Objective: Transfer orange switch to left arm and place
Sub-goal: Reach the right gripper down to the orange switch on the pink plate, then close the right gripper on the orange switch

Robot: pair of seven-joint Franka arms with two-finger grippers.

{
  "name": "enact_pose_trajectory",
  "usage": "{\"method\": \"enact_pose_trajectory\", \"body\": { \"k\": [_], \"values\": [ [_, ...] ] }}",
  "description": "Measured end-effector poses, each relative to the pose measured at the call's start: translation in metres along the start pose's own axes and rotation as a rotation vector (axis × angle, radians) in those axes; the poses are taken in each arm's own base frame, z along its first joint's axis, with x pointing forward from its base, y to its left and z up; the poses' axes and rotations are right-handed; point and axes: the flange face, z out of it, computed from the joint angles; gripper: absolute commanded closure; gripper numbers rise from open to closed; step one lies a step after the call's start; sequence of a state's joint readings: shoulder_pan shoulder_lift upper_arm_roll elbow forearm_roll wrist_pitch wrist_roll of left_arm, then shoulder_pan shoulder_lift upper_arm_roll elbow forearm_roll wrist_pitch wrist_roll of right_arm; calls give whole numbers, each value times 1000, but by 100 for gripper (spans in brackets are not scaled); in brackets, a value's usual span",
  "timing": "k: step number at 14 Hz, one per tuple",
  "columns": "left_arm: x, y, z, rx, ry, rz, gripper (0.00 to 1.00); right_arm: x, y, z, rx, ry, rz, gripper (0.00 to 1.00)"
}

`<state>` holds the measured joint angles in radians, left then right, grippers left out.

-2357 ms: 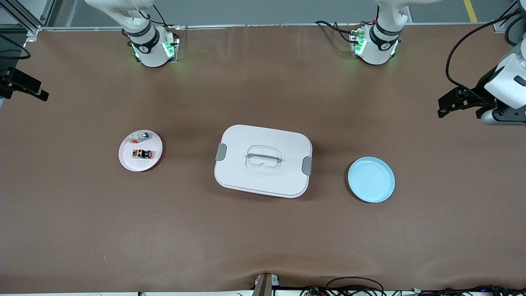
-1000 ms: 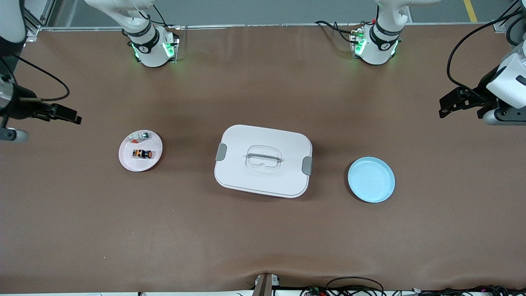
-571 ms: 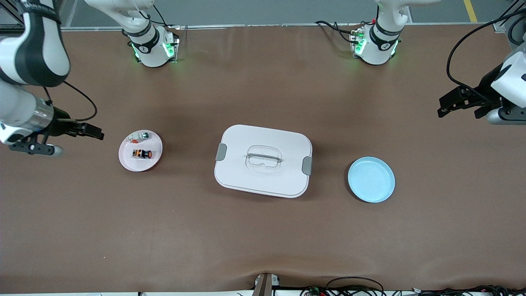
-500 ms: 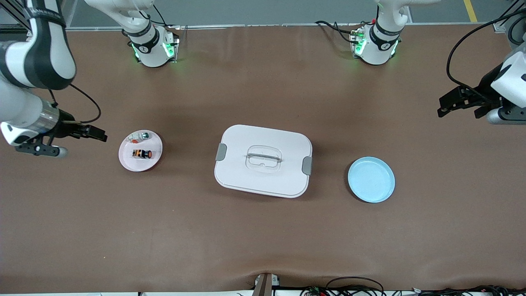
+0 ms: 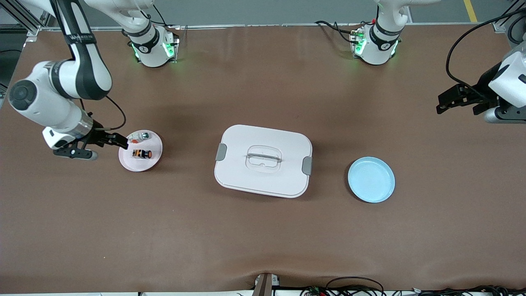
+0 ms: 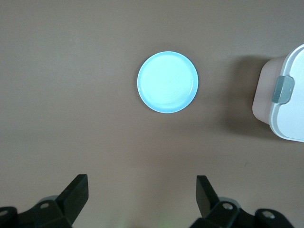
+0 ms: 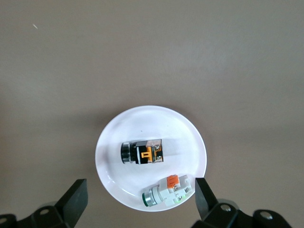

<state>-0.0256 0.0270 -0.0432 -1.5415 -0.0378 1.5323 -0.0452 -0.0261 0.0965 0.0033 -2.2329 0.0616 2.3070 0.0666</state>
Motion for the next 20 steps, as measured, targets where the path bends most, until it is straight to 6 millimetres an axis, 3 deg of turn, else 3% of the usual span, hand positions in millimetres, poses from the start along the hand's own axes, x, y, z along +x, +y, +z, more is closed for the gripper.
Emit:
{"method": "enact_pose_trajectory", "body": {
  "k": [7,17,20],
  "values": [
    [0,0,1,0,-5,-5,0,5,3,66,-9,-49,6,0],
    [-1,1,-2,0,1,-3,0,7,-3,117,-13,-47,-7,0],
    [0,0,-2,0,1,-5,0,6,-8,123,-15,-53,-15,0]
  ]
}}
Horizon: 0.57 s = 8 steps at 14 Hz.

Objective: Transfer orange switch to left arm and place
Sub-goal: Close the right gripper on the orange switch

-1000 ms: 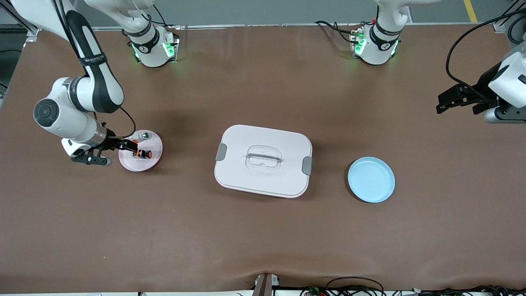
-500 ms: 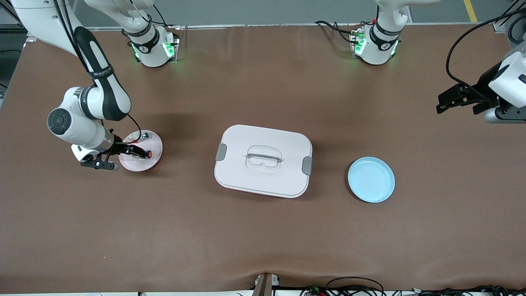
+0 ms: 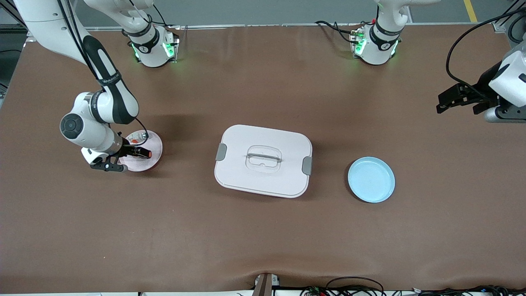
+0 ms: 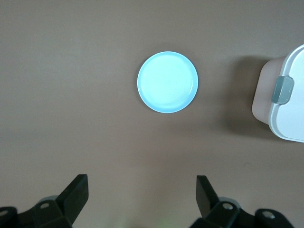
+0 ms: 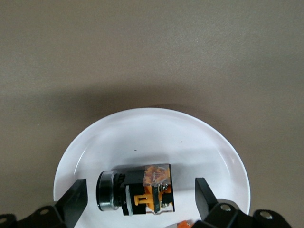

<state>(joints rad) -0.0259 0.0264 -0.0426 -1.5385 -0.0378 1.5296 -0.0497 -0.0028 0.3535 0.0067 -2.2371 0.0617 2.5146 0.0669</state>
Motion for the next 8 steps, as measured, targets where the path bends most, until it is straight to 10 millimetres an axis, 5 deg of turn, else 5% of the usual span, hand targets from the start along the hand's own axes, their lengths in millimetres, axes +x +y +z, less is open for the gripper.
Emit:
{"method": "enact_pose_trajectory", "body": {
  "k": [8],
  "values": [
    [0,-3,-2,3,3,-4,0,-3,-4,13,-3,-24,-8,0]
  ]
}}
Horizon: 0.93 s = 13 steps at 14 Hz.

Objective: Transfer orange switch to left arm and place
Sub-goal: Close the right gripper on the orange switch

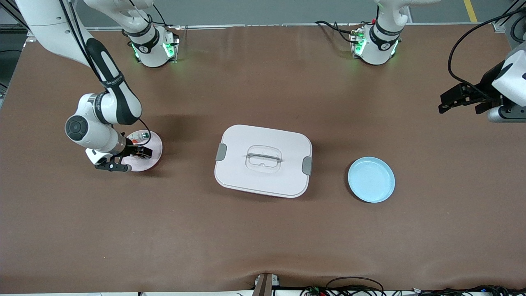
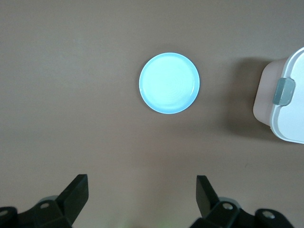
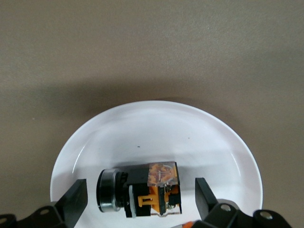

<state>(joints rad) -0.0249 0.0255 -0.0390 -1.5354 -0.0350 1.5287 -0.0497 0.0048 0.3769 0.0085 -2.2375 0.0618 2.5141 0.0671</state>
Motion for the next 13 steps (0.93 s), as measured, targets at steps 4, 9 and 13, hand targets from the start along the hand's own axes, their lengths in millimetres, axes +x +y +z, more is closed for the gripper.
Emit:
{"method": "enact_pose_trajectory", "body": {
  "k": [4,9,13],
  "values": [
    [-1,1,4,1,-13,1,0,-1,0,2,-1,-8,0,0],
    [-2,-1,12,3,-44,-2,0,-3,0,4,-1,-14,1,0],
    [-2,-4,11,3,-43,-7,0,-4,1,9,-2,-22,1,0]
  ]
}}
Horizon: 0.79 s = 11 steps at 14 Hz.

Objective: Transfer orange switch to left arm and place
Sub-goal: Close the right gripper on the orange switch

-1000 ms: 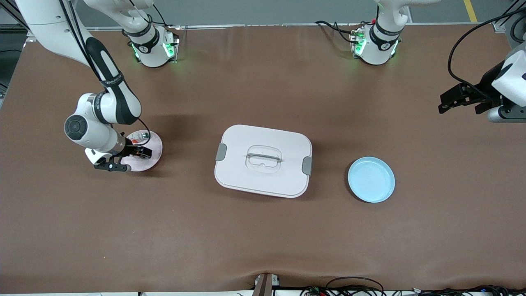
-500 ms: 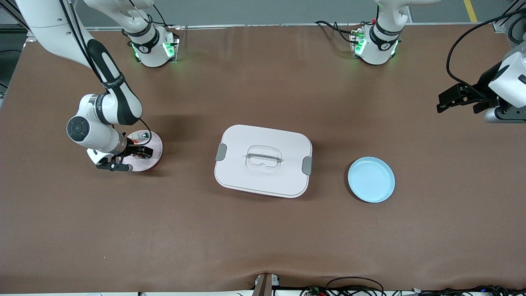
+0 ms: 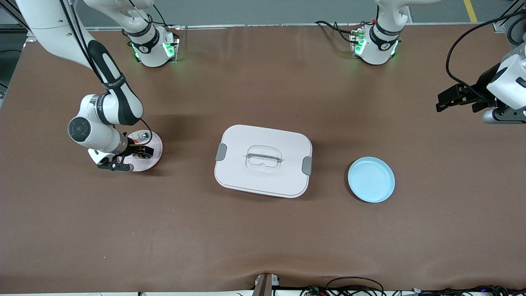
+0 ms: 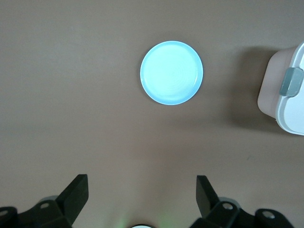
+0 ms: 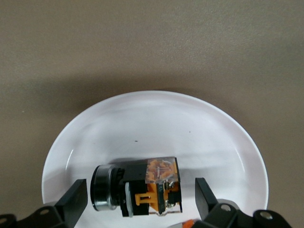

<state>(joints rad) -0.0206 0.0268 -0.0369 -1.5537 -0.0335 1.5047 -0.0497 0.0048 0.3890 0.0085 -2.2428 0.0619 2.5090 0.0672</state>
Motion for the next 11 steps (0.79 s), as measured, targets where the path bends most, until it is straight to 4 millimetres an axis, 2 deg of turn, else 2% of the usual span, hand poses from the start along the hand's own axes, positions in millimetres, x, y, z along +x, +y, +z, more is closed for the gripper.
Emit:
{"method": "enact_pose_trajectory", "body": {
  "k": [3,5,6,8,9,10,11],
  "values": [
    [0,-4,-1,-1,2,-7,0,0,0,3,0,-3,0,2],
    [0,-4,-1,-1,2,-7,0,0,0,3,0,-2,0,33],
    [0,-4,-1,-1,2,-7,0,1,0,3,0,0,0,45],
    [0,-4,-1,-1,2,-7,0,3,0,1,0,5,0,51],
    [0,-4,-1,-1,2,-7,0,4,-1,-1,1,7,0,69],
    [0,-4,-1,-1,2,-7,0,5,-1,-2,1,10,0,100],
    [0,-4,-1,-1,1,-7,0,5,-1,-2,1,12,1,100]
  ]
}}
